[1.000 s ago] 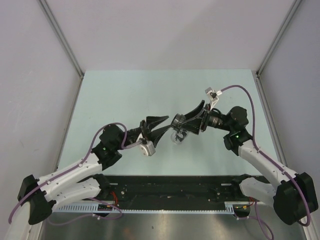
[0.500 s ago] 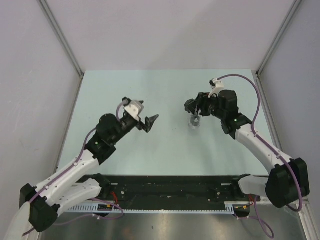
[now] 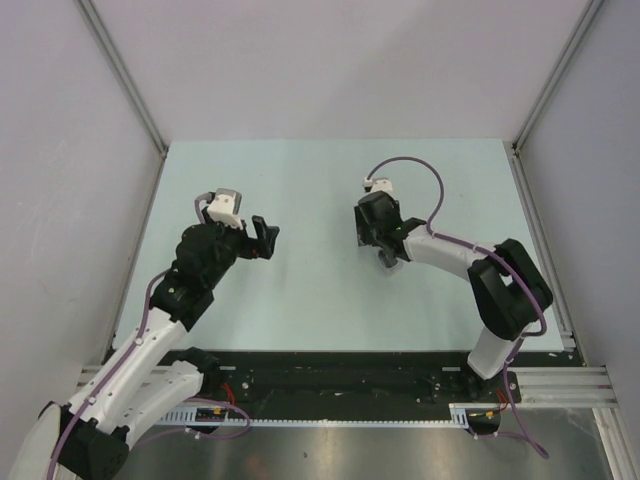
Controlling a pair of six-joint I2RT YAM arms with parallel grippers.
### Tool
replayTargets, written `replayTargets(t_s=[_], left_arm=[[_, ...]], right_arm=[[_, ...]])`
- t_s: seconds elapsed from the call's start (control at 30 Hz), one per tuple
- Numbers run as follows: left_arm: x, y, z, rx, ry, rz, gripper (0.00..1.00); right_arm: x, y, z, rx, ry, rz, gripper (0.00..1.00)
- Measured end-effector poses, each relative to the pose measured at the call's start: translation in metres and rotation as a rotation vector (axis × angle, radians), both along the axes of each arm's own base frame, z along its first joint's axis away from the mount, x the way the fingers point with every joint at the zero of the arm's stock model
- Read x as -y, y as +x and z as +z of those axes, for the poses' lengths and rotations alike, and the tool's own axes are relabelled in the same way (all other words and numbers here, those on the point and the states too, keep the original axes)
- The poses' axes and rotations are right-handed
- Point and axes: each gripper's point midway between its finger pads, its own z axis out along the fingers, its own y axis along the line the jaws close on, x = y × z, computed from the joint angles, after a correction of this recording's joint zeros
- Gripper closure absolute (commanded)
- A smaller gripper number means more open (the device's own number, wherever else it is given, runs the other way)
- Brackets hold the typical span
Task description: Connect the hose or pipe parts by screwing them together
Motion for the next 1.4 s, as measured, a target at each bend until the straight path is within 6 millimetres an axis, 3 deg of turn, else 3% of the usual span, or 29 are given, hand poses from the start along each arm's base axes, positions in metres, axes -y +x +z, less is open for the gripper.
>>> replayTargets(t_s=[0.07, 0.13, 0.17, 0.2, 0.33, 0.4, 0.67, 0.8, 0.97, 1.03, 1.1, 1.4], left_arm=[[-0.001, -0.001, -0.006, -0.020, 0.000, 0.009, 0.09], [-0.002, 0.000, -0.011, -0.038, 0.001, 0.017, 0.09], [-0.002, 0.000, -0.012, -0.045, -0.001, 0.020, 0.09], [-0.002, 0.000, -0.013, -0.049, -0.002, 0.021, 0.09], [-0.001, 0.000, -0.014, -0.055, -0.008, 0.020, 0.09], [0.001, 0.000, -0.014, -0.057, -0.011, 0.013, 0.09], [0.010, -0.007, -0.009, -0.047, -0.030, -0.051, 0.08], [0.020, -0.014, -0.006, -0.044, -0.047, -0.120, 0.08], [0.036, -0.026, 0.001, -0.033, -0.075, -0.231, 0.08], [0.041, -0.032, 0.011, -0.002, -0.093, -0.276, 0.00], [0.045, -0.039, 0.026, 0.062, -0.121, -0.318, 0.00], [0.043, -0.060, 0.061, 0.243, -0.188, -0.362, 0.00]], right_arm=[[-0.011, 0.003, -0.005, -0.002, -0.002, -0.006, 0.41], [-0.020, 0.004, -0.008, -0.009, 0.011, -0.008, 0.21], [-0.023, 0.003, -0.009, -0.014, 0.023, -0.009, 0.05], [-0.025, 0.001, -0.010, -0.021, 0.030, -0.011, 0.00], [-0.029, -0.001, -0.004, -0.027, 0.067, -0.003, 0.00], [-0.029, -0.004, 0.009, -0.030, 0.100, 0.016, 0.00], [-0.009, -0.022, 0.107, 0.074, 0.257, 0.079, 0.00], [-0.005, -0.043, 0.137, 0.095, 0.302, 0.140, 0.00], [-0.013, -0.069, 0.149, 0.072, 0.371, 0.240, 0.00], [-0.013, -0.082, 0.148, 0.060, 0.396, 0.262, 0.00], [-0.012, -0.091, 0.150, 0.061, 0.415, 0.272, 0.00], [-0.004, -0.124, 0.166, 0.130, 0.520, 0.280, 0.00]])
